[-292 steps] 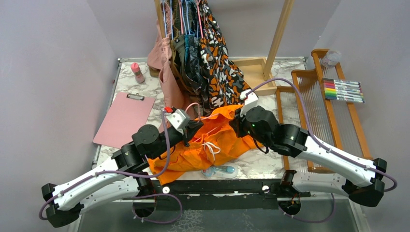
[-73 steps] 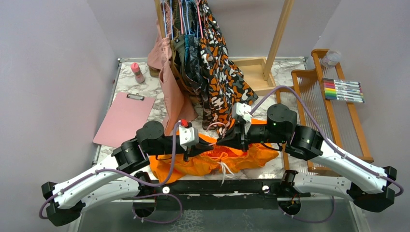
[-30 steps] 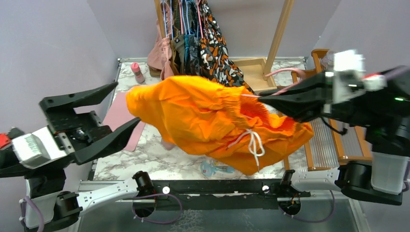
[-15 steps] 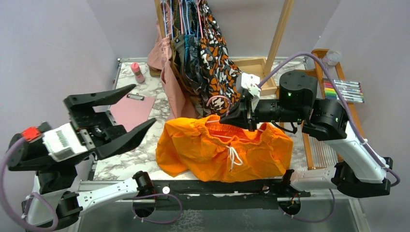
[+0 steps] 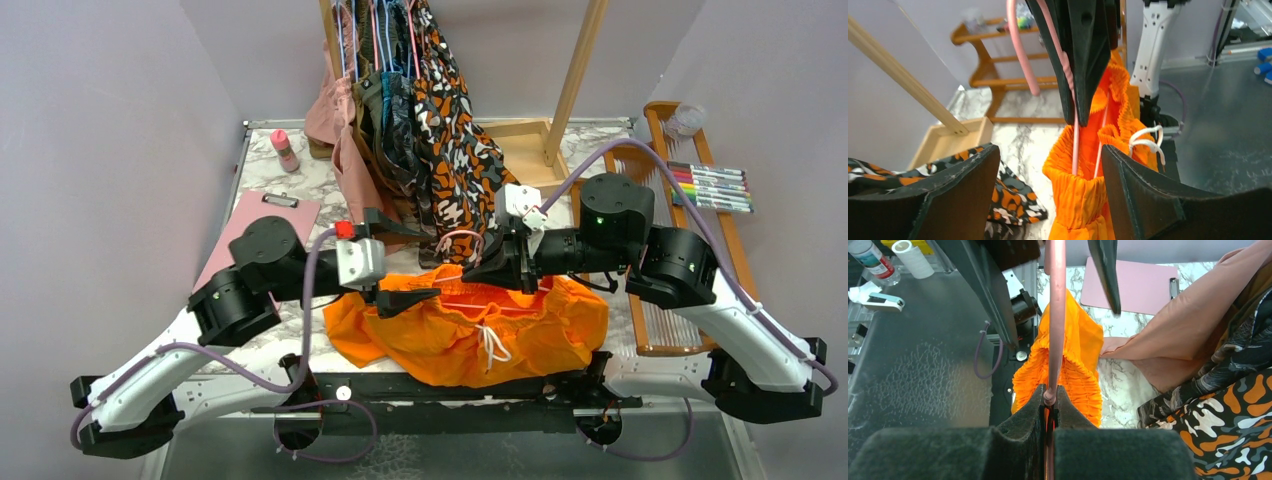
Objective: Place the shorts on the hanger
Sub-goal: Place the hanger at the clothesline.
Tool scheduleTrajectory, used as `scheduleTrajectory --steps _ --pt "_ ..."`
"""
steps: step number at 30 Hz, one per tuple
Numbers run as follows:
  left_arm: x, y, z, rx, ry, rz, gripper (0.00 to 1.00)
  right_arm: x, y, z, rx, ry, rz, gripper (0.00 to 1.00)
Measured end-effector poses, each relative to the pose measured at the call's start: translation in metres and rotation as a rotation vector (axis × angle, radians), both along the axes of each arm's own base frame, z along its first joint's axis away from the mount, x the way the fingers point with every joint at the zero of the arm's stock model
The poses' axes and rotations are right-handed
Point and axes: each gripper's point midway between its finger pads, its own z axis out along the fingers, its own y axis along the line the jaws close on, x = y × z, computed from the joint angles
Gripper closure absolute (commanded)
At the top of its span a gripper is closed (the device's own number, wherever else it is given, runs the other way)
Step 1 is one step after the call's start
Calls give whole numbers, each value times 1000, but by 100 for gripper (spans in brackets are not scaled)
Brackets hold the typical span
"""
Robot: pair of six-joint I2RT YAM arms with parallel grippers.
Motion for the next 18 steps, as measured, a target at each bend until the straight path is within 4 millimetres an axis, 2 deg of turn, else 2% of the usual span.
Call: scheduleTrajectory --steps 2,5,11,14,18 --pt "2 -9 -16 44 29 -16 30 -1 0 1 8 -3 4 99" --pt "2 -14 -27 69 51 -30 40 -2 -1 2 16 -6 6 99" --pt "3 -17 -37 84 72 -30 74 -2 0 4 28 -7 4 99" --pt "4 -14 -41 80 73 -17 82 -1 0 4 31 -8 3 99" --pt "2 -1 -46 59 63 16 87 -1 0 4 33 -9 3 99"
